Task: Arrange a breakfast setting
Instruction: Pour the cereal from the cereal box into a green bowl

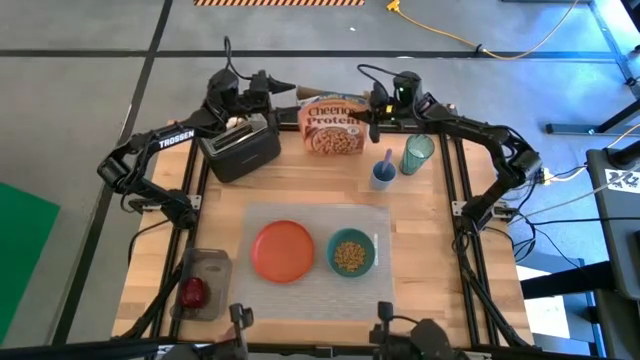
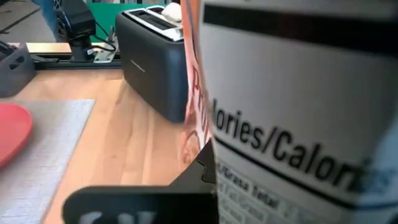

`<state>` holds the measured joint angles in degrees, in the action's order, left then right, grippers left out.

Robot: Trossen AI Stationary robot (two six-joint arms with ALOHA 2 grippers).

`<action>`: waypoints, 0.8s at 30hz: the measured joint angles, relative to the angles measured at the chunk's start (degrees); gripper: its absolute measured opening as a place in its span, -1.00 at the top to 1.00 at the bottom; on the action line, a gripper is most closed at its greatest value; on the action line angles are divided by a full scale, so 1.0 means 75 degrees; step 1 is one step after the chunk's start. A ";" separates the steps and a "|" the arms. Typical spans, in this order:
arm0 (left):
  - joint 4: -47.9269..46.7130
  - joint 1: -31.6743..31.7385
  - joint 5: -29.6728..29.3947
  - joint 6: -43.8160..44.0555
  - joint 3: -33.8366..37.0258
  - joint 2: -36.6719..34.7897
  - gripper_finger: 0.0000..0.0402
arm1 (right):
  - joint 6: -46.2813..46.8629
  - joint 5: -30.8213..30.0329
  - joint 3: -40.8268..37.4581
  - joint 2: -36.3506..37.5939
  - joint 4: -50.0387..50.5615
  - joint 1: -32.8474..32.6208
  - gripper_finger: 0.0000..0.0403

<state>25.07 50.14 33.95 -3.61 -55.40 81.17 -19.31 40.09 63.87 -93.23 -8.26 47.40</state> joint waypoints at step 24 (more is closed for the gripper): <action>0.0062 -0.0057 -0.0404 0.0052 0.0000 -0.0650 -0.73 | 0.0493 -0.0075 -0.0128 0.0145 0.1169 0.0084 0.05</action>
<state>25.54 49.71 30.92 -3.22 -55.40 76.29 -15.62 39.53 62.92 -92.14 0.51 48.03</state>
